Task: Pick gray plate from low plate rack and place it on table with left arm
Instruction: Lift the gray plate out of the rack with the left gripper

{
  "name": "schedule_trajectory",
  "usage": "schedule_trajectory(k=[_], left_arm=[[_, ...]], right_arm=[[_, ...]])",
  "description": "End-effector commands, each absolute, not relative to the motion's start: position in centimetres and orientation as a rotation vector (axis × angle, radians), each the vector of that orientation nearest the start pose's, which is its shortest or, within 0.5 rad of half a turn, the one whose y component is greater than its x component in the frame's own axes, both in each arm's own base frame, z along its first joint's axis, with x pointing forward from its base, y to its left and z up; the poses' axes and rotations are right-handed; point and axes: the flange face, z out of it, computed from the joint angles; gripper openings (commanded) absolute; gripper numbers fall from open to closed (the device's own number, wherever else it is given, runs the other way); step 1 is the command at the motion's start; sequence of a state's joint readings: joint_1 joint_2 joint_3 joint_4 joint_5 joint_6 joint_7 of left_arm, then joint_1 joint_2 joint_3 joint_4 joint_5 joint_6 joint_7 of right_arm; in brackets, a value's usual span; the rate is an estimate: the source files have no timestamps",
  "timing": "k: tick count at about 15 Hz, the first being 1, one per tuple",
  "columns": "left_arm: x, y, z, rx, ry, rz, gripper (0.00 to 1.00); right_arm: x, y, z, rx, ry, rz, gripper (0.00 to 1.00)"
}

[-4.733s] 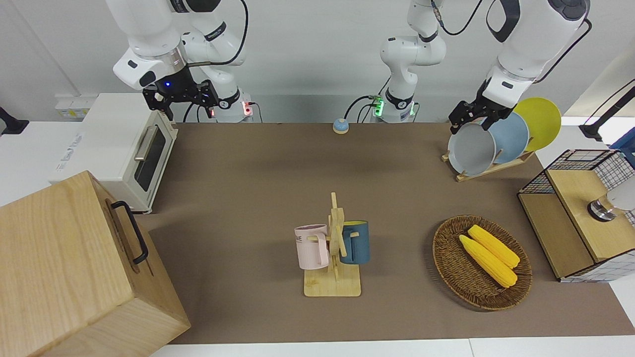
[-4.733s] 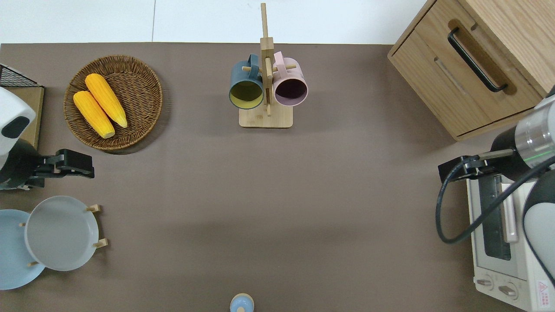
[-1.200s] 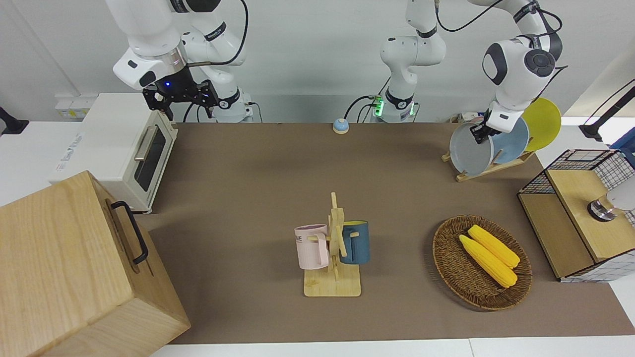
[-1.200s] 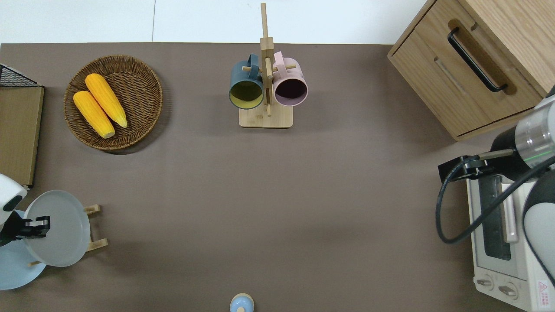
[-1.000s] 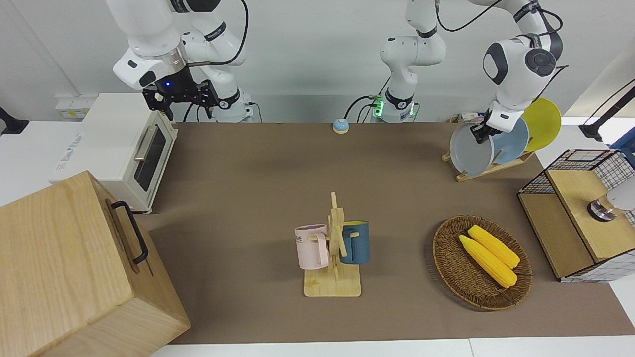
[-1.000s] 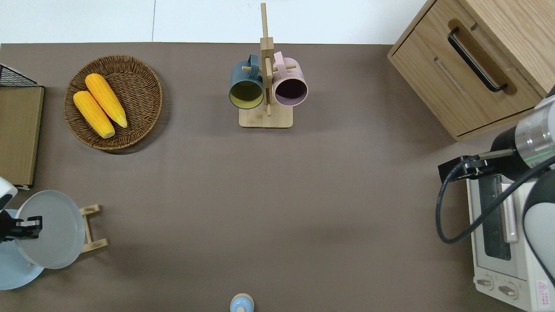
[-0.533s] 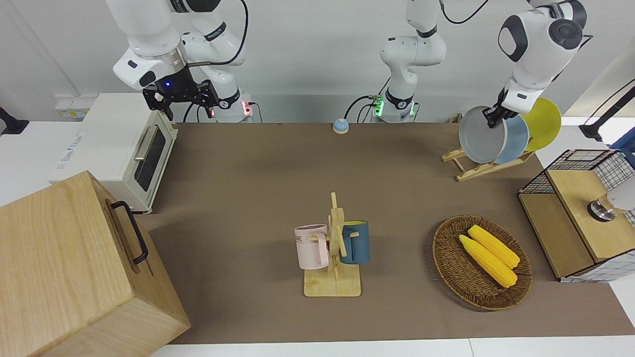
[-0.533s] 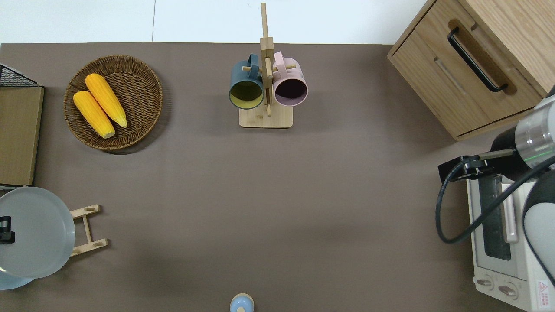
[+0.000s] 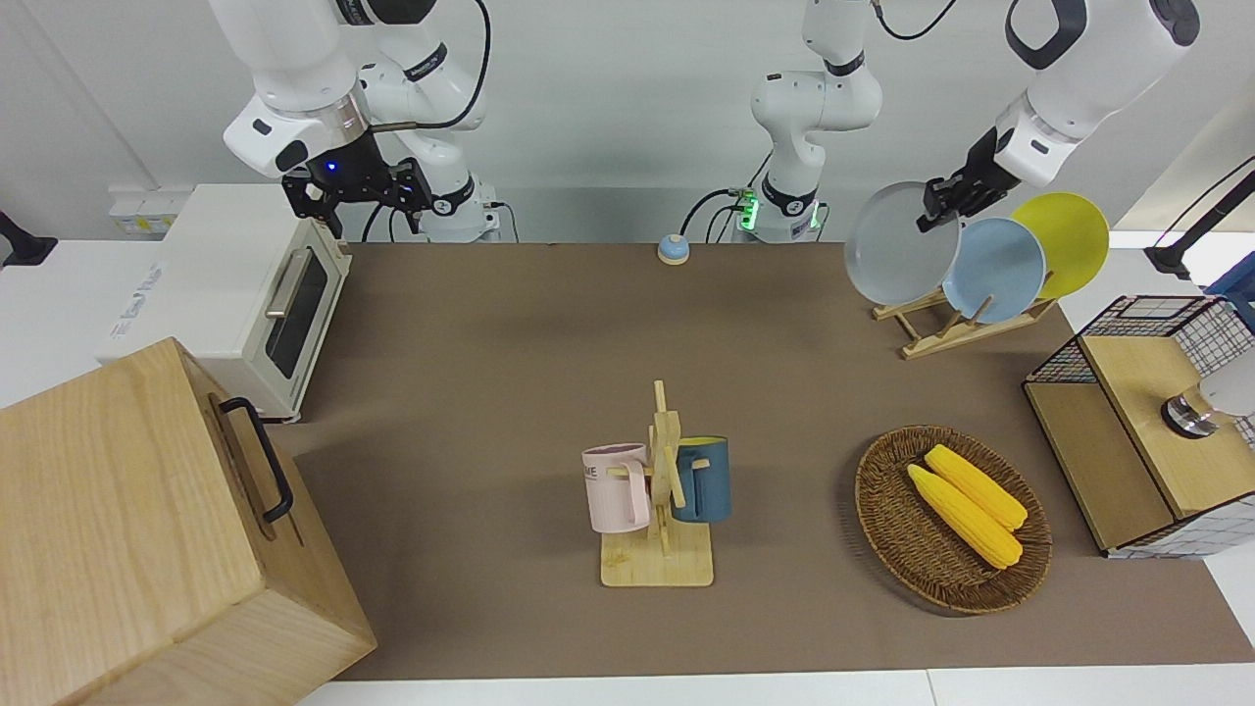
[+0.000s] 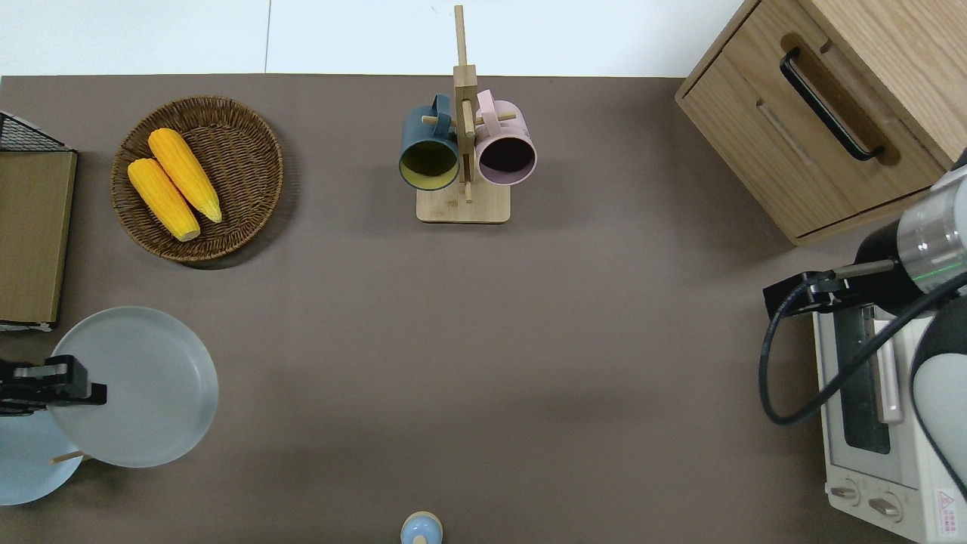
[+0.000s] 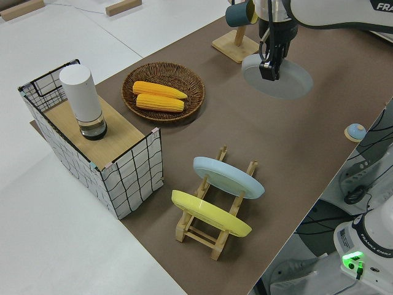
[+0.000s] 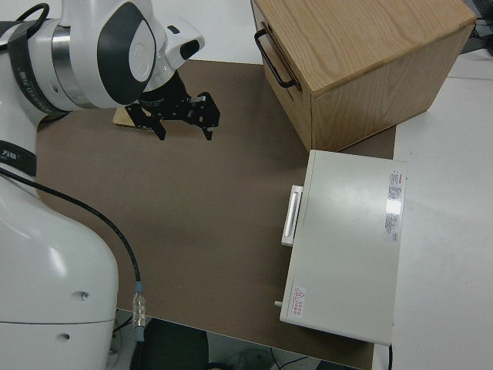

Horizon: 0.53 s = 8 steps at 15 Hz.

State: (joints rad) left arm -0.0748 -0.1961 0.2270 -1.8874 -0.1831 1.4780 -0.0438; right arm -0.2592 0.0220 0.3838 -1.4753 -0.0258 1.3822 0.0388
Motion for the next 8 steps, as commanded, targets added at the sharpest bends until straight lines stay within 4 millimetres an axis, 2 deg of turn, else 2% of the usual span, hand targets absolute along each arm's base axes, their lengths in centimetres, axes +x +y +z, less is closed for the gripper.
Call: schedule_trajectory(k=[1, 5, 8], left_arm=[[49.9, 2.9, 54.5, -3.478, -0.337, 0.483, 0.07], [51.9, -1.0, 49.9, -3.507, -0.273, 0.669, 0.07], [53.1, -2.6, 45.5, -3.474, -0.26, 0.751, 0.08]], right_arm=[[53.6, 6.0, 64.6, -3.167, -0.108, 0.179, 0.983], [53.6, 6.0, 64.6, -3.167, -0.108, 0.179, 0.983], [53.6, 5.9, 64.6, -3.167, -0.106, 0.179, 0.983]])
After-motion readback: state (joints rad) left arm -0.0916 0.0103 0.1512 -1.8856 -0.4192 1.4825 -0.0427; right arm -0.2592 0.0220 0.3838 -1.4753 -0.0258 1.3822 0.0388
